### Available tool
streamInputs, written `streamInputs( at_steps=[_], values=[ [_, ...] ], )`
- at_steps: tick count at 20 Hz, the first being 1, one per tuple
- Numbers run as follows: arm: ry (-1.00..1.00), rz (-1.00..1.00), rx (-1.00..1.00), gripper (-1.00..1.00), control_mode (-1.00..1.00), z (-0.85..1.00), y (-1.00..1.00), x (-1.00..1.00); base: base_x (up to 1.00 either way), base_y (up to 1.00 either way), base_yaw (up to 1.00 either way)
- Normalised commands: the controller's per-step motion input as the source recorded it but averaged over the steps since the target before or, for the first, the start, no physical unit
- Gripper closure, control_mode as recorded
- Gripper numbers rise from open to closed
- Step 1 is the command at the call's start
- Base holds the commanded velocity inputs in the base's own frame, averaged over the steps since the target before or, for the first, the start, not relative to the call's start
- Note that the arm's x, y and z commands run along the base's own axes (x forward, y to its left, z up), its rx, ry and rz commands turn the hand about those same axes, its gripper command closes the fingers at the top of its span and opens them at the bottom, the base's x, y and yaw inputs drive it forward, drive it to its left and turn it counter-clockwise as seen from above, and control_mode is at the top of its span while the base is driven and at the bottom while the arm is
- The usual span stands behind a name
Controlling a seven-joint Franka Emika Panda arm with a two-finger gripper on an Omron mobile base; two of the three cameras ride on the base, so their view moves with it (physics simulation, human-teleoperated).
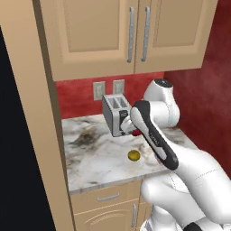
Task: Open the fridge, remove the orange, tomato, and steak, and place them on any counter.
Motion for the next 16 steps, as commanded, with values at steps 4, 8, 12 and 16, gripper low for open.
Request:
streamInputs(
  at_steps=[4, 8, 12, 16],
  values=[
    [0.21, 0.07, -0.01, 1.00, -1.00, -0.95, 0.61, 0.73, 0.00, 0.00, 0.00],
    [0.18, 0.01, 0.00, 1.00, -1.00, -0.82, 0.41, 0.96, 0.00, 0.00, 0.00],
    [0.13, 0.00, -0.02, 1.00, -1.00, -0.84, 0.38, 0.92, 0.00, 0.00, 0.00],
    [0.11, 0.00, -0.06, 1.00, -1.00, -0.97, 0.45, 0.61, 0.00, 0.00, 0.00]
  ],
)
